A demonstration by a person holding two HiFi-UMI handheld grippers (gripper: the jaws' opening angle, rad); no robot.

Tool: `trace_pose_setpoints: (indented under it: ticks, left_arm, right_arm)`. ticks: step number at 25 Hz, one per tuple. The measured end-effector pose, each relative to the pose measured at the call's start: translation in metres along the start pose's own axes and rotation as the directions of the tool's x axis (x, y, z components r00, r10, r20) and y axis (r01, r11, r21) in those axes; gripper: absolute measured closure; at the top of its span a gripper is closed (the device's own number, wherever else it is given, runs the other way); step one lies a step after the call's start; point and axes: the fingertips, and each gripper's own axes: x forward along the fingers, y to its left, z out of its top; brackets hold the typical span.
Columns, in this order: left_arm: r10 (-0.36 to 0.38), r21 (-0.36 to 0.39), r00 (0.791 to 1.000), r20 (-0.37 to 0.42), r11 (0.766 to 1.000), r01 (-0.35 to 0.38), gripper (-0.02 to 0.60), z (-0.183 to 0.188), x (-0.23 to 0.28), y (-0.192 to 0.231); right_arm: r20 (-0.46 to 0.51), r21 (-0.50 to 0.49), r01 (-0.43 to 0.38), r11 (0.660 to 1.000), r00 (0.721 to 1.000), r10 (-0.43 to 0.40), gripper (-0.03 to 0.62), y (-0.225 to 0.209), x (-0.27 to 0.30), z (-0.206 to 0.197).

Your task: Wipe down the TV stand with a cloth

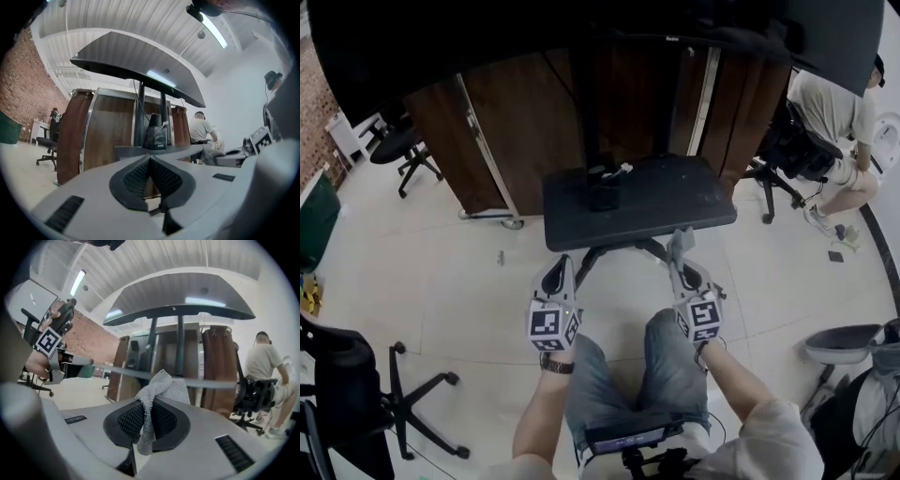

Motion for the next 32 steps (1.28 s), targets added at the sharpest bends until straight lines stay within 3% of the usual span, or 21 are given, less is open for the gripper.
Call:
trace_pose_setpoints:
  ticks: [5,10,16,21,23,25,28,30,32]
  left_arm:
    - [0.02,-0.013,0.998,-0.061,1.0,-0.021,0.56,-0.044,0.003,0.009]
    - [0.062,-0.012,0.994,-0.086,0.998,-0.063,0.56,-0.076,0.009,0.028]
    - [0.069,0.019,0.981,-0.179,0.998,-0.067,0.558,-0.135,-0.002,0.025]
    - [0.079,-0.022,0.96,-0.268,0.996,-0.088,0.558,-0.18,-0.011,0.026]
    - [0.075,-0.019,0.958,-0.276,0.996,-0.084,0.558,-0.183,-0.01,0.025]
    - [0.073,-0.014,0.96,-0.27,0.997,-0.08,0.559,-0.18,-0.007,0.025]
    - [0.076,-0.02,0.962,-0.263,0.996,-0.084,0.559,-0.177,-0.002,0.026]
    - [0.081,-0.029,0.963,-0.258,0.995,-0.092,0.56,-0.177,0.001,0.027]
    - [0.085,-0.028,0.963,-0.256,0.995,-0.096,0.56,-0.177,0.008,0.028]
  right_arm:
    - [-0.022,0.054,-0.126,0.991,0.992,0.127,0.571,0.085,0.103,-0.043]
    - [-0.023,0.042,-0.162,0.986,0.986,0.163,0.571,0.098,0.213,-0.056]
    - [-0.222,0.102,-0.164,0.981,0.958,0.183,0.571,0.116,0.272,-0.187]
    - [-0.442,0.214,-0.13,0.968,0.871,0.214,0.569,0.132,0.246,-0.31]
    - [-0.468,0.25,-0.088,0.964,0.861,0.2,0.571,0.124,0.237,-0.328]
    - [-0.411,0.251,-0.067,0.966,0.896,0.169,0.569,0.105,0.232,-0.312]
    - [-0.22,0.181,-0.051,0.982,0.971,0.091,0.571,0.051,0.227,-0.241]
    - [-0.105,0.131,-0.03,0.991,0.994,0.044,0.571,0.01,0.23,-0.193]
    - [-0.045,0.104,0.004,0.995,0.999,0.0,0.569,-0.026,0.24,-0.164]
